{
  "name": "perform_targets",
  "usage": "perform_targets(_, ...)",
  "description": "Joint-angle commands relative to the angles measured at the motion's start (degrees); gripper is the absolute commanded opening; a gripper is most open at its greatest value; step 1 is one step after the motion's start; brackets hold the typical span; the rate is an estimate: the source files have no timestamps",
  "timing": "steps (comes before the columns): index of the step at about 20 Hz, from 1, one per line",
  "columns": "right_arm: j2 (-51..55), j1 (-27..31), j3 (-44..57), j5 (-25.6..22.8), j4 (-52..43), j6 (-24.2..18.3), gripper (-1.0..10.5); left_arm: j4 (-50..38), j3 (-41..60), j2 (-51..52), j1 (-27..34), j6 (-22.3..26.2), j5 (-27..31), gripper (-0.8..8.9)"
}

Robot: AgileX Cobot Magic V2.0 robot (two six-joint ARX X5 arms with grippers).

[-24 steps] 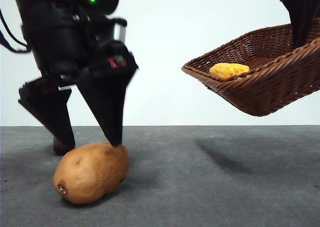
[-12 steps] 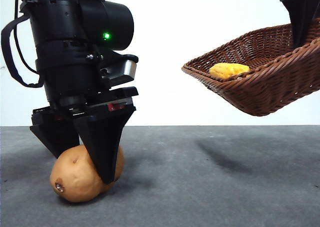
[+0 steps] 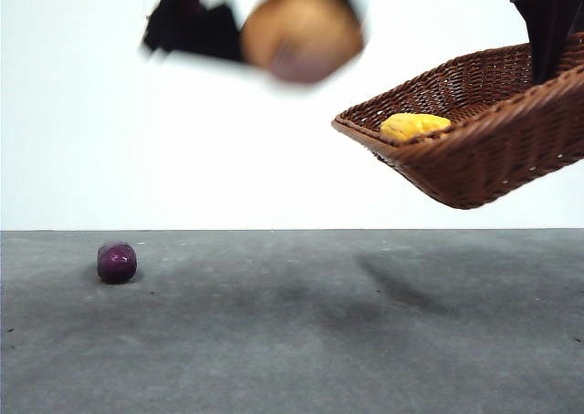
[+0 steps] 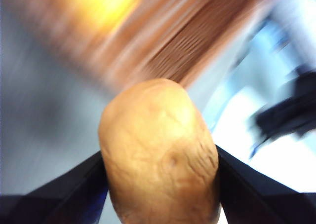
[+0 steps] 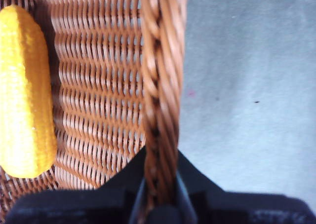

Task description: Help me put the vegetables on the table into the basket

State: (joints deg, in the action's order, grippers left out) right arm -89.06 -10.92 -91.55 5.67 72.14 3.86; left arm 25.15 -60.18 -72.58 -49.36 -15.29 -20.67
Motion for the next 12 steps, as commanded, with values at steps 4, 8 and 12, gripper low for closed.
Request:
perform_targets(4, 0.28, -3.65, -0.09, 2.38, -0.09, 2.16, -0.1, -8.52, 0.04, -0.24, -5.03, -1.22, 7.93, -0.08)
perform_targets(8, 0.28, -8.94, -0.09, 2.36, -0.33, 3.56, -0.1, -11.1, 0.04, -1.03, -6.12, -1.22, 9.09, -0.08)
perform_targets(12, 0.28, -13.97, -0.09, 2.27, -1.27, 4.37, -0.1, -10.03, 0.04, -2.05, -6.14, -1.22, 10.25, -0.03)
